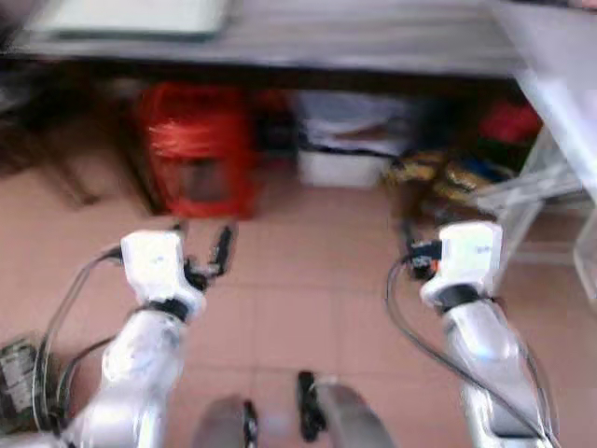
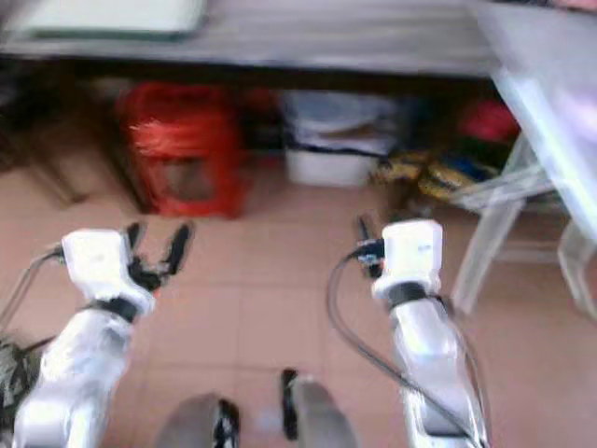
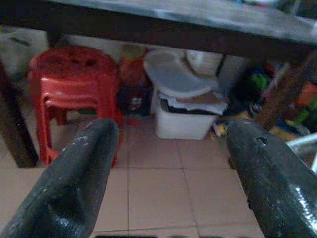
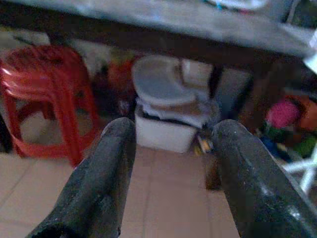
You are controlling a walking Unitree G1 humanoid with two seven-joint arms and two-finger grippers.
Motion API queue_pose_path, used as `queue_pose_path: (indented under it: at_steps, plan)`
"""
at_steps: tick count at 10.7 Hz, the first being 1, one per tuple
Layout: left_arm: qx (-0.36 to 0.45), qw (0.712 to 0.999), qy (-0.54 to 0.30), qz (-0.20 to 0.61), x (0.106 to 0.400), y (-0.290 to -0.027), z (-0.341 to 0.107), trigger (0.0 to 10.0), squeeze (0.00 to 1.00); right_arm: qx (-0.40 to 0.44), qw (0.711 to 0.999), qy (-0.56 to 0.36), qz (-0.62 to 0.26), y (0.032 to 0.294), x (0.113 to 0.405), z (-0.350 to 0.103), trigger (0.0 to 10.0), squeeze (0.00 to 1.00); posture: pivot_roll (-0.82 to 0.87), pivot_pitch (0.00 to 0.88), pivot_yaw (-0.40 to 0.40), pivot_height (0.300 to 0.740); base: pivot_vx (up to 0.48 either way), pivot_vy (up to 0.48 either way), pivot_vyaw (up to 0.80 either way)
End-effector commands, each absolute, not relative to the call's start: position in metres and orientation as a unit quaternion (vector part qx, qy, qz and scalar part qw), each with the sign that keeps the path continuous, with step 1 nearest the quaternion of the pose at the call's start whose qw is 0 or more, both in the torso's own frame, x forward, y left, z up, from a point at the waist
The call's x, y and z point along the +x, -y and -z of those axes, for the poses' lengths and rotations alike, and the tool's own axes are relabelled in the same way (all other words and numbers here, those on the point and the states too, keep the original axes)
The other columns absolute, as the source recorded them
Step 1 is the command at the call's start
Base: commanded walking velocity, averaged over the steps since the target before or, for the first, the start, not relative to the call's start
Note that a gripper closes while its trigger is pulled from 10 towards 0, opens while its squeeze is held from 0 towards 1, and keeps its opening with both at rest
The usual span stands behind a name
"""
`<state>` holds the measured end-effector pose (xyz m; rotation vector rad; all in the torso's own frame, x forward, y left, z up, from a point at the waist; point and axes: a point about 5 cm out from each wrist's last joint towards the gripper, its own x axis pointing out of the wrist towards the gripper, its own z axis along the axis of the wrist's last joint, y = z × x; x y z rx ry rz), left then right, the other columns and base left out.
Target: Setting the table
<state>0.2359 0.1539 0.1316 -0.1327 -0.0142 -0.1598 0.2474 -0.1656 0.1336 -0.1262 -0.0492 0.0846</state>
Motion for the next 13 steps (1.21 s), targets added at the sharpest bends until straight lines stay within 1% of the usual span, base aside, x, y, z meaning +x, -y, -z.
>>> queue_pose_path:
  at_steps: [1,2,3,7,9,11,13]
  plan:
    - [-0.068,0.994,0.007,0.083,0.234,-0.152,-0.133,10.0,0.0,-0.062,0.997,0.031,-0.041,0.17,0.249,-0.138,10.0,0.0,-0.03,0.226,0.005,0.74,0.0,0.0,-0.77]
    - [-0.068,0.994,0.008,0.082,0.235,-0.152,-0.133,10.0,0.0,-0.079,0.996,0.028,-0.041,0.171,0.249,-0.139,10.0,0.0,-0.03,0.229,0.005,0.74,0.0,-0.39,0.0]
    - [-0.07,0.994,0.009,0.082,0.235,-0.152,-0.134,10.0,0.0,-0.075,0.996,0.032,-0.04,0.171,0.249,-0.141,10.0,0.0,-0.03,0.231,0.002,0.74,0.0,-0.465,0.0]
    - [-0.072,0.994,0.008,0.083,0.236,-0.149,-0.134,10.0,0.0,-0.108,0.994,0.018,-0.02,0.17,0.25,-0.136,10.0,0.0,-0.03,0.226,0.003,0.74,0.0,-0.468,0.0]
    - [-0.067,0.993,0.012,0.095,0.239,-0.146,-0.136,10.0,0.0,-0.083,0.996,0.015,-0.026,0.165,0.252,-0.132,10.0,0.0,-0.03,0.218,0.009,0.74,0.0,-0.467,0.0]
    - [-0.059,0.993,0.016,0.105,0.241,-0.145,-0.138,10.0,0.0,-0.087,0.996,0.01,-0.014,0.169,0.252,-0.13,10.0,0.0,-0.03,0.213,0.013,0.74,0.0,-0.439,0.0]
    - [-0.047,0.991,0.021,0.122,0.242,-0.141,-0.139,10.0,0.0,-0.083,0.996,0.012,0.0,0.174,0.253,-0.13,10.0,0.0,-0.03,0.207,0.018,0.74,0.276,-0.39,0.0]
